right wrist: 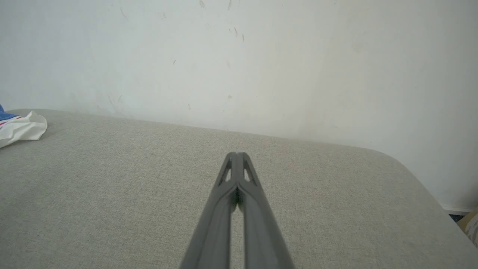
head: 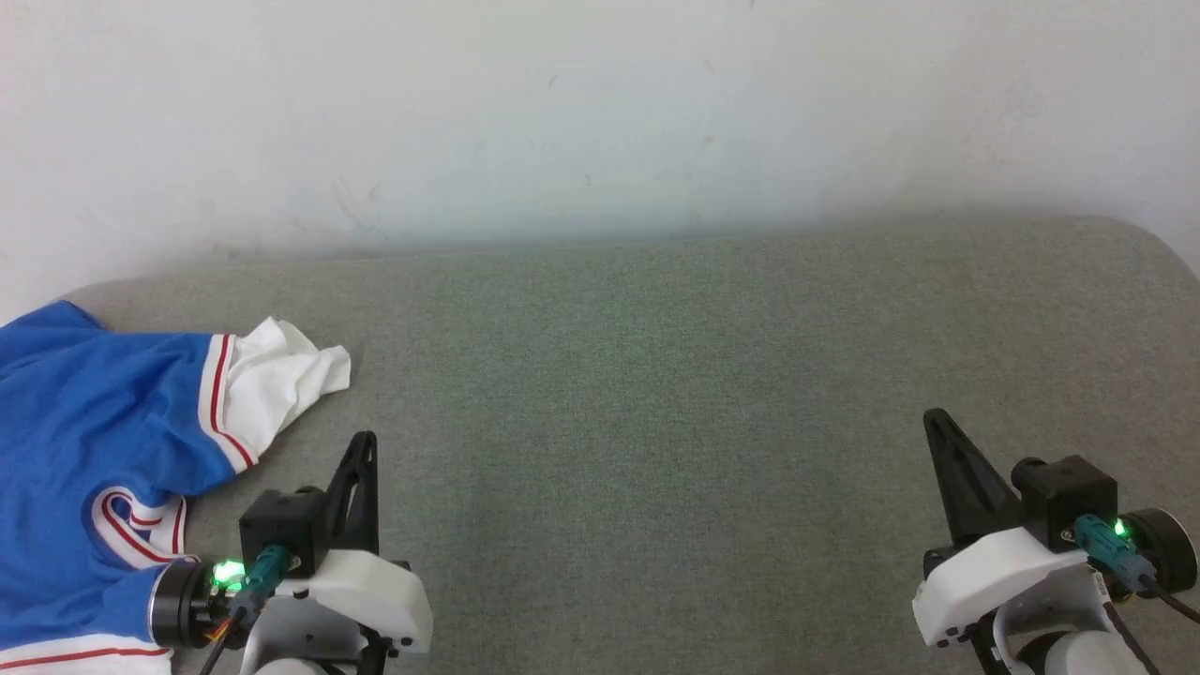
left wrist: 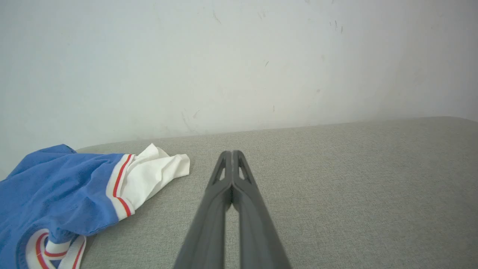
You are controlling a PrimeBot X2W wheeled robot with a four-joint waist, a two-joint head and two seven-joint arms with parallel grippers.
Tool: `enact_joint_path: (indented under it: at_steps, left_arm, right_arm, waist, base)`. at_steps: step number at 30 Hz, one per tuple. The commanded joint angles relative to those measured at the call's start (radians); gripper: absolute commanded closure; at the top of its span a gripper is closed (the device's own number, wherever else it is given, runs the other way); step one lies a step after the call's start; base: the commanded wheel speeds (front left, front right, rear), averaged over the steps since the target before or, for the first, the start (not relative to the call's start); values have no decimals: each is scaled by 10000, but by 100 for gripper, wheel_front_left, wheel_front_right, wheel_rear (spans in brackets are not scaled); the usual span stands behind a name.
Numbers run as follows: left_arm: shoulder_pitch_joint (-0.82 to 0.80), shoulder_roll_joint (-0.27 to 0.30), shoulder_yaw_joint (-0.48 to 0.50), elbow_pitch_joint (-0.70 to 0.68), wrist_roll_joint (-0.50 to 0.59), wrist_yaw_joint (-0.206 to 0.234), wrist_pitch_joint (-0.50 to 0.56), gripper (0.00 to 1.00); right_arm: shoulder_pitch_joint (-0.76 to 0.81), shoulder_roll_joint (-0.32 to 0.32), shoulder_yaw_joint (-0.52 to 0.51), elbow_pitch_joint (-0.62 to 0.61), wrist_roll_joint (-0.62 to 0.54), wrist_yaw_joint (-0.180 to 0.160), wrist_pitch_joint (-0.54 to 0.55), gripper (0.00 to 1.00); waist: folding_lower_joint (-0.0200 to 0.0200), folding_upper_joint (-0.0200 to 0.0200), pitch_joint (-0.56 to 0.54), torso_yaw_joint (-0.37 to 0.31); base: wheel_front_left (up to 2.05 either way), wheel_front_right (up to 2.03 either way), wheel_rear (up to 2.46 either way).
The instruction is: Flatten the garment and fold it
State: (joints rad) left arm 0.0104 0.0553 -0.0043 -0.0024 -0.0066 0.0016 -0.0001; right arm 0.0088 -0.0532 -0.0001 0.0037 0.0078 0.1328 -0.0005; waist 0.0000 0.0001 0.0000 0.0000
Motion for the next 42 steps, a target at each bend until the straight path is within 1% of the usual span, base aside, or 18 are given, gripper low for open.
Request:
enact_joint_path:
  at_steps: [1,7,8,28,42]
  left_arm:
    - [-104,-51,43,24,66,-16,1,100]
    - [-104,-51,43,24,66,-16,1,100]
    - [0,0,0,0,0,0,0,0]
    - [82,-2,37,-56,-49,20,-309,0]
    - [130,-9,72,-119,-128,80,-602,0]
  right_arm:
    - [-88,30,1,-37,-78,-21,5,100]
    - [-88,30,1,-37,-78,-21,5,100]
    - [-1,0,0,0,0,0,0,0]
    - [21,0,-256,31,210,-2,-309,0]
    - [-9,4,-445,17,333,-5,-601,0]
  waist:
    - [0,-1,0,0]
    - [0,-1,0,0]
    - [0,-1,0,0]
    - [0,-1,61,70]
    - [0,-1,169,485]
  base:
    - [0,0,0]
    - [0,0,0]
    - [0,0,0]
    - [0,0,0]
    - [0,0,0]
